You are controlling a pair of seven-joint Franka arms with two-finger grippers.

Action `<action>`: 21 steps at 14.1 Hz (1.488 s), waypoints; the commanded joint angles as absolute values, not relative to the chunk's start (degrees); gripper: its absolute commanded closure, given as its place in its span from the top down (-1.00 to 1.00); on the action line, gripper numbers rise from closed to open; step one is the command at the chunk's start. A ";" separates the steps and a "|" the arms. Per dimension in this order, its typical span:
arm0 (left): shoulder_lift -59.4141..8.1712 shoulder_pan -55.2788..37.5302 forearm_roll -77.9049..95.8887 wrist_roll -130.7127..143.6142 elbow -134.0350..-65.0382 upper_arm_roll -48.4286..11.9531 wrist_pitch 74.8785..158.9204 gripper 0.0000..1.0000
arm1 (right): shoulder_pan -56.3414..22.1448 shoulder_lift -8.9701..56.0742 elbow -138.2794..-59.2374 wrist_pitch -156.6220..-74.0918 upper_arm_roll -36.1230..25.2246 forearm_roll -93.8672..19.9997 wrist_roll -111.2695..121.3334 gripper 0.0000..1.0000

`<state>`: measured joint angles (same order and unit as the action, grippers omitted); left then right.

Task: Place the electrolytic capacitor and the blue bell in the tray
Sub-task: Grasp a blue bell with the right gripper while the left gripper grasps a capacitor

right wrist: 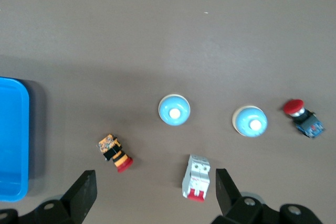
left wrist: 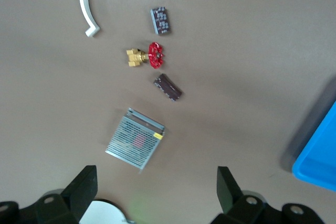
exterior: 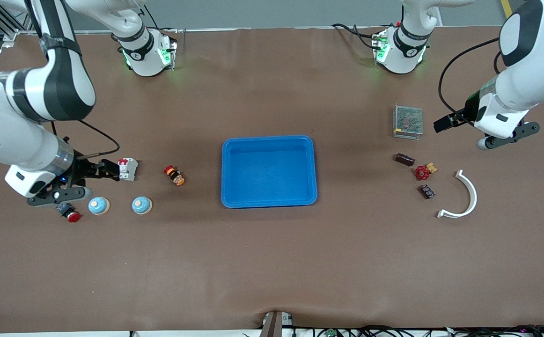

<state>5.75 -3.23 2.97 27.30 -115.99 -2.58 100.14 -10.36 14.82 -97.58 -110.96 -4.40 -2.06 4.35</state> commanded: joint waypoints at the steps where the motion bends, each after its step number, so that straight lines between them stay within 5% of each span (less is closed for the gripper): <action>1: 7.65 -3.16 4.66 30.14 -121.19 -2.90 104.23 1.00 | -11.86 17.22 -96.94 -112.84 -4.83 -2.55 4.48 1.00; 7: 5.19 -3.25 7.72 40.49 -125.51 -2.90 108.28 1.00 | -13.00 20.30 -96.77 -116.02 -4.75 -2.64 4.48 1.00; 12: 0.18 -3.34 8.35 49.56 -126.73 -3.69 111.96 0.80 | -13.71 21.35 -96.77 -116.19 -4.83 -2.64 4.48 1.00; 21: -5.79 -2.99 8.17 59.49 -135.08 -4.48 130.75 0.58 | -13.71 24.26 -97.47 -122.69 -4.75 -2.81 4.48 1.00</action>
